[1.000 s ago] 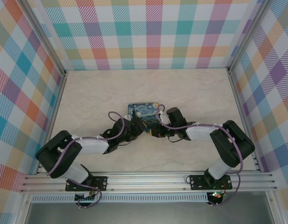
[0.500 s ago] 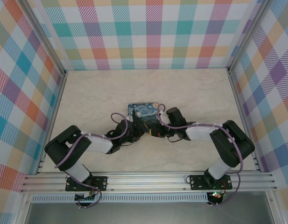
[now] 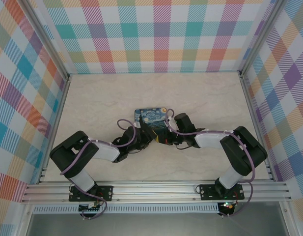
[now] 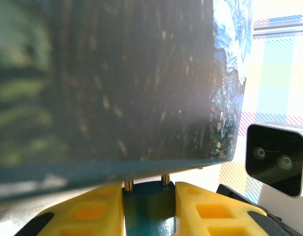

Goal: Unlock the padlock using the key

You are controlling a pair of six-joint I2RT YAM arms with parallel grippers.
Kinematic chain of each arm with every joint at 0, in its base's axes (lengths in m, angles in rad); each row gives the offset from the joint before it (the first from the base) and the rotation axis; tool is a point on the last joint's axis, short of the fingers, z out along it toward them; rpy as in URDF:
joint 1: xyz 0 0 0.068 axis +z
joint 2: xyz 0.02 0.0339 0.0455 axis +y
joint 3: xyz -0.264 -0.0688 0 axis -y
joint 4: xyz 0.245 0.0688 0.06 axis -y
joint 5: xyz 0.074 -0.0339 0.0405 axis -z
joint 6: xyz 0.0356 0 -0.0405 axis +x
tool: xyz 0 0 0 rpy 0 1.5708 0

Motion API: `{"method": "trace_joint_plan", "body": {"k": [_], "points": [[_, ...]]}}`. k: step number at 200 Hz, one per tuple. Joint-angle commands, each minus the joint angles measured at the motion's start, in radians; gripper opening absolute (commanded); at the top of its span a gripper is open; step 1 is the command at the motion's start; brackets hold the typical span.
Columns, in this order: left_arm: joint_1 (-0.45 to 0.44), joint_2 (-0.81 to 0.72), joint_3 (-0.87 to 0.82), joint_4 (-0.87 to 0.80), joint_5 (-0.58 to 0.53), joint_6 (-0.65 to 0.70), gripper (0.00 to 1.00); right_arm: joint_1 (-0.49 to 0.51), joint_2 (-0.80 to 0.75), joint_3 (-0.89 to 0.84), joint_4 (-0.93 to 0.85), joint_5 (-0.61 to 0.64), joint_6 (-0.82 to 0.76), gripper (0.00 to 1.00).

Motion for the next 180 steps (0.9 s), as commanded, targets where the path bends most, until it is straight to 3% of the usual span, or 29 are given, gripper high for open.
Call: {"method": "trace_joint_plan", "body": {"k": [1,152,180], "points": [[-0.024,0.011,0.011,0.022,0.002,-0.036,0.32,0.011,0.006,0.026,0.043,-0.031,0.052,0.00],[-0.026,-0.015,0.000,0.037,0.027,-0.166,0.42,0.006,0.011,0.027,0.071,-0.030,0.133,0.00],[-0.026,-0.011,0.006,0.052,0.034,-0.171,0.33,0.004,0.011,0.023,0.067,-0.028,0.134,0.00]]}}
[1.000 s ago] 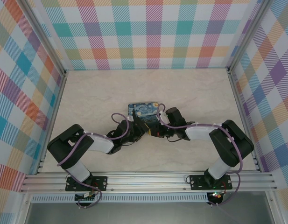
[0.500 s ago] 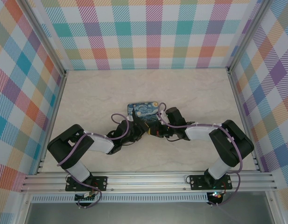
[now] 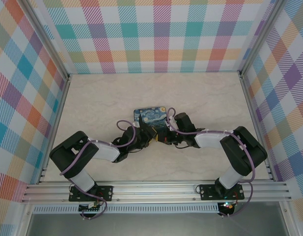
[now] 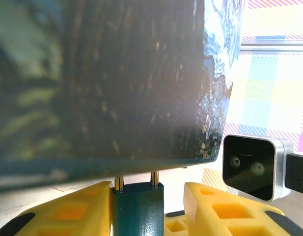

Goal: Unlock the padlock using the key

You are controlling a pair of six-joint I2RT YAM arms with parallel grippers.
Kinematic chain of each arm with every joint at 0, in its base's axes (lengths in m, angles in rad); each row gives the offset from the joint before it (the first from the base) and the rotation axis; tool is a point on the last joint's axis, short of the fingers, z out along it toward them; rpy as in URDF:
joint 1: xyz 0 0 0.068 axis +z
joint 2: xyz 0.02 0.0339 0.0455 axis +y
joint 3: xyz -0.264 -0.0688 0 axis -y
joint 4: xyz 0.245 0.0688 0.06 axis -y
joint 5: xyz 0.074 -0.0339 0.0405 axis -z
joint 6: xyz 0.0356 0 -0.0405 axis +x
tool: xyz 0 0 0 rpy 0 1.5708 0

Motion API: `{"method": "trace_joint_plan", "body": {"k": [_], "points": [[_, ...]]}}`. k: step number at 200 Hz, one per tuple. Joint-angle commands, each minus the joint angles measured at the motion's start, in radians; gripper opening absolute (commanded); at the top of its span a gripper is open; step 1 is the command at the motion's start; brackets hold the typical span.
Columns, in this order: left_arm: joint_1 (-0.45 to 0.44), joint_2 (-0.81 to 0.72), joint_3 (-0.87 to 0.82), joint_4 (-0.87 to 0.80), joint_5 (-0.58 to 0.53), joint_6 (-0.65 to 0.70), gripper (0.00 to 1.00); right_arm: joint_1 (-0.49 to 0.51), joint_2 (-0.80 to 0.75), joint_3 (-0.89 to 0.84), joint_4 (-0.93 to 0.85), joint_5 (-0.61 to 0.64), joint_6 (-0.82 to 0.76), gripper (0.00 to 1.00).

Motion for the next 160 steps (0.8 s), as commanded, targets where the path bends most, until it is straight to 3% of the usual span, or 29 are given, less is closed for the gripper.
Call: {"method": "trace_joint_plan", "body": {"k": [1,69,114,160], "points": [[-0.021,-0.008,0.007,0.022,0.056,-0.074,0.33,0.002,0.011,0.022,0.035,-0.023,0.005,0.00],[-0.022,-0.013,0.000,0.023,0.040,-0.079,0.13,-0.008,0.011,0.010,0.034,-0.024,0.013,0.00],[-0.021,-0.004,0.002,0.021,0.038,-0.079,0.11,-0.017,0.013,0.001,0.038,-0.028,0.017,0.00],[-0.021,0.001,0.007,0.021,0.037,-0.078,0.02,-0.021,0.006,0.001,0.036,-0.028,0.018,0.06]]}}
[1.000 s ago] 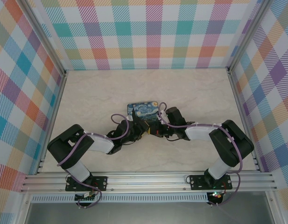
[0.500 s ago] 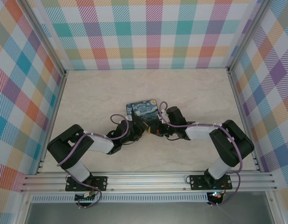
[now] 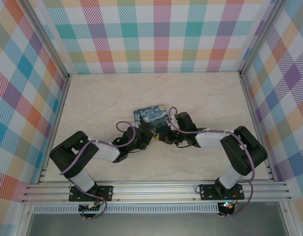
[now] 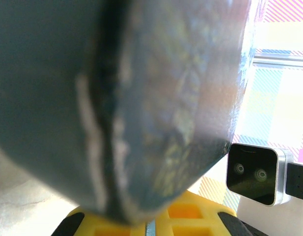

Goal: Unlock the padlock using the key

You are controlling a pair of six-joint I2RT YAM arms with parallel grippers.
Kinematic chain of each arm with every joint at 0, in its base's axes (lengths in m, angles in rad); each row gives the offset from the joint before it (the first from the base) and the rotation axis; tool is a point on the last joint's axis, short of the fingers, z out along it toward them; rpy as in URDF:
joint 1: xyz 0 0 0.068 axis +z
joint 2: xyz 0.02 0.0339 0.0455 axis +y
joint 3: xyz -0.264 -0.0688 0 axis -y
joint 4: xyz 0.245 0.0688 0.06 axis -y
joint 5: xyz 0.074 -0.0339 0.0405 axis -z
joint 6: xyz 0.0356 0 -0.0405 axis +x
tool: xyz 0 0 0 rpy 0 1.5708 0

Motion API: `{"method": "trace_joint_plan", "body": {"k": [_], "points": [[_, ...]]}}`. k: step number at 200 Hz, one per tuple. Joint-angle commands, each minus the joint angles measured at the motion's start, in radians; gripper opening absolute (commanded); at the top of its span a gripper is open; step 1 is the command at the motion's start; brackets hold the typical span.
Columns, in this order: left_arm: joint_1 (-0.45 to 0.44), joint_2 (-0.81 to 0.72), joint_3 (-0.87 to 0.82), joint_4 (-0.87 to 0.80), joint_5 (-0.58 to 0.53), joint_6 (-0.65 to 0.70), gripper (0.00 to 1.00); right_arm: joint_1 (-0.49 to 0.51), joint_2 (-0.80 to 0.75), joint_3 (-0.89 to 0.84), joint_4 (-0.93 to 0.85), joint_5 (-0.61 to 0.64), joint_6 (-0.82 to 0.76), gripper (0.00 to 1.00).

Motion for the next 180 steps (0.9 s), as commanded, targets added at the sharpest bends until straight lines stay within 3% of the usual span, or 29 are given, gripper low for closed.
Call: {"method": "trace_joint_plan", "body": {"k": [1,57,83,98,139,180], "points": [[-0.022,0.001,0.007,0.041,0.055,-0.016,0.02,-0.001,0.005,0.001,0.044,-0.025,-0.005,0.06],[-0.021,0.004,0.012,0.035,0.051,-0.013,0.00,-0.013,0.011,-0.005,0.040,-0.028,-0.012,0.10],[-0.022,0.006,0.015,0.034,0.053,-0.014,0.00,-0.013,0.014,-0.002,0.055,-0.037,0.000,0.05],[-0.022,0.007,0.017,0.034,0.056,-0.013,0.11,-0.013,0.016,-0.001,0.068,-0.043,0.015,0.02],[-0.024,0.008,0.012,0.034,0.061,-0.019,0.25,-0.013,0.026,-0.006,0.099,-0.048,0.061,0.00],[-0.029,0.020,0.015,0.050,0.067,-0.029,0.30,-0.013,0.043,-0.013,0.159,-0.068,0.124,0.00]]}}
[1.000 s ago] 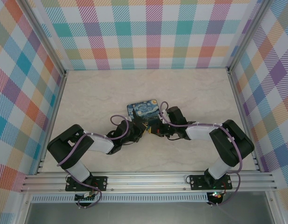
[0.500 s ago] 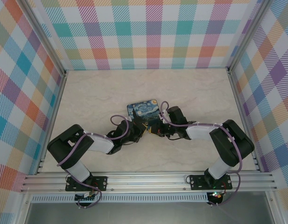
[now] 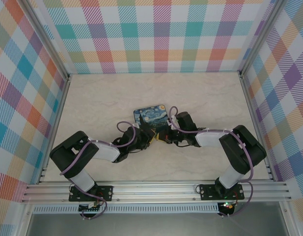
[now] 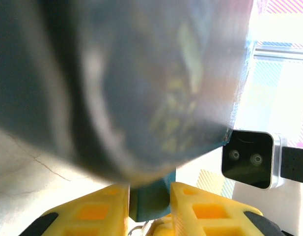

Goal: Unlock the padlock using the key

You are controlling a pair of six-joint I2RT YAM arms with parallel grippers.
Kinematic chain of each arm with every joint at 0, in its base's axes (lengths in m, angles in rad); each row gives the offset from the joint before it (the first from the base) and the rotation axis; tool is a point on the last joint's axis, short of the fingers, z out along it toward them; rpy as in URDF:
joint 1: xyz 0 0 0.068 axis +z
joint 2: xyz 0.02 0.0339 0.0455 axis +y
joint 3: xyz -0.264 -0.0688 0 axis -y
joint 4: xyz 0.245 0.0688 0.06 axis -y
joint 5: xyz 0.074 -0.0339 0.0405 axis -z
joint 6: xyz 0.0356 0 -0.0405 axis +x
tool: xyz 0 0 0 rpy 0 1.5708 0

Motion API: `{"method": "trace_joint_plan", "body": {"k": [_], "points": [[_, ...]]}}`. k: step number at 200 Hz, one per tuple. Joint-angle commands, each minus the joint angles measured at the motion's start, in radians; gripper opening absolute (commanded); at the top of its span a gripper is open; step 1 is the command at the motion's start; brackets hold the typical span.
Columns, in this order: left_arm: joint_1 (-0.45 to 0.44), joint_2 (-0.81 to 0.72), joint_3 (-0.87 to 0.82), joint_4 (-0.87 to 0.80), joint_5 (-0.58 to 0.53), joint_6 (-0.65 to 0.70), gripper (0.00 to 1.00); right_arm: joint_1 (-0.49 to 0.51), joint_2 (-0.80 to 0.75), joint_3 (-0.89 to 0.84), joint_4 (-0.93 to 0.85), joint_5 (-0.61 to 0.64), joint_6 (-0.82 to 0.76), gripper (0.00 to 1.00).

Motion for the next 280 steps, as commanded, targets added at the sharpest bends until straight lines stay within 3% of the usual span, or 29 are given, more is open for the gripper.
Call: {"method": "trace_joint_plan", "body": {"k": [1,93,167,280], "points": [[-0.026,0.019,0.015,0.047,0.037,-0.021,0.30,0.000,0.018,-0.010,0.096,-0.034,0.050,0.00],[-0.025,0.068,0.028,0.057,-0.017,-0.027,0.32,-0.006,0.015,-0.031,0.091,-0.023,0.051,0.00],[-0.011,0.077,0.034,0.060,-0.069,-0.022,0.41,-0.025,0.012,-0.038,0.079,-0.022,0.041,0.00],[0.003,0.107,0.075,0.087,-0.063,-0.020,0.36,-0.029,0.036,-0.029,0.092,-0.043,0.043,0.00]]}}
